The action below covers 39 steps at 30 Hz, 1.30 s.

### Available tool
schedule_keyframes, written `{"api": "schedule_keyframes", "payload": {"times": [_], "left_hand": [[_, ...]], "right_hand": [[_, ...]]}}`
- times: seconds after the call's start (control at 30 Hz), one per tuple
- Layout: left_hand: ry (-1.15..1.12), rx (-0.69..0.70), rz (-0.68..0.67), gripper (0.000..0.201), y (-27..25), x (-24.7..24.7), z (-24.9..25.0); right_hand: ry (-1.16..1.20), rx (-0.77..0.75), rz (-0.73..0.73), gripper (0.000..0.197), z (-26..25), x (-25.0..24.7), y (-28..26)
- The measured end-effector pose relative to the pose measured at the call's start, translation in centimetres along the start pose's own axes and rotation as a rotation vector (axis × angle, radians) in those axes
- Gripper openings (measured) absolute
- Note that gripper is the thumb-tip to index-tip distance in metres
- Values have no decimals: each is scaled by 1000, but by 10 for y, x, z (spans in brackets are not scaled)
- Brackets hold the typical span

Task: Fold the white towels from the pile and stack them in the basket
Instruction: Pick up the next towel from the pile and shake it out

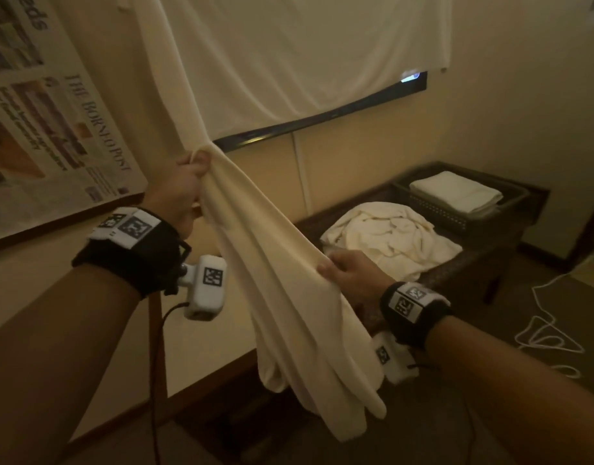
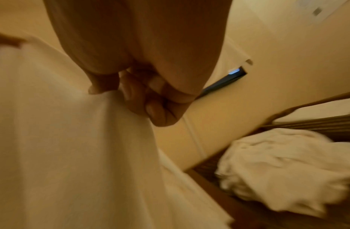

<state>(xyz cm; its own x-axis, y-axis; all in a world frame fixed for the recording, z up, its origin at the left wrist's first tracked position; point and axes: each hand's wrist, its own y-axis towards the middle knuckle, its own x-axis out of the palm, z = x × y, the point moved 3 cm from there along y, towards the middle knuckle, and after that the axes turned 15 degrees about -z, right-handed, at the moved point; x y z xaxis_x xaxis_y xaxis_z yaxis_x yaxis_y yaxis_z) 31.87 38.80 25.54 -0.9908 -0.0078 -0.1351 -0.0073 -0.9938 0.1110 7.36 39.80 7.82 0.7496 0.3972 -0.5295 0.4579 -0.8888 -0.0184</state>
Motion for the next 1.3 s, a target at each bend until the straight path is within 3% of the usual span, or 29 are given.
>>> {"api": "schedule_keyframes", "payload": {"times": [0.13,0.3,0.4,0.47,0.53,0.6,0.67,0.73,0.8,0.87,0.93,1.03,1.13,1.3], "left_hand": [[-38,13,6,23,17,-7,2],[90,30,-67,19,37,-8,14],[212,23,-77,31,47,4,19],[280,3,-97,44,50,20,19],[328,-39,-183,47,53,39,16],[366,-43,-246,34,52,61,15],[415,-22,-238,22,52,81,13],[475,-6,-232,25,51,99,8],[528,0,-228,24,50,113,5],[572,21,-232,19,49,121,6],[612,66,-235,16,45,125,11],[620,117,-215,17,40,124,21],[585,152,-142,17,38,117,29],[386,297,40,21,31,119,35]], "right_hand": [[-88,258,-23,41,100,-29,-24],[-115,579,-11,24,200,-81,-62],[-315,840,-2,21,243,-110,-66],[-400,890,-23,21,251,-116,-54],[-456,806,-79,23,237,-115,-31],[-419,623,-89,31,204,-115,-3],[-227,390,-27,34,154,-122,23],[-10,77,-4,37,87,-131,43],[170,-200,-109,44,21,-140,55],[238,-358,-268,47,-30,-148,64],[194,-445,-332,41,-60,-154,73],[71,-495,-251,24,-80,-159,86],[49,-568,-218,24,-96,-159,91],[-73,-665,-1,7,-137,-173,99]]}}
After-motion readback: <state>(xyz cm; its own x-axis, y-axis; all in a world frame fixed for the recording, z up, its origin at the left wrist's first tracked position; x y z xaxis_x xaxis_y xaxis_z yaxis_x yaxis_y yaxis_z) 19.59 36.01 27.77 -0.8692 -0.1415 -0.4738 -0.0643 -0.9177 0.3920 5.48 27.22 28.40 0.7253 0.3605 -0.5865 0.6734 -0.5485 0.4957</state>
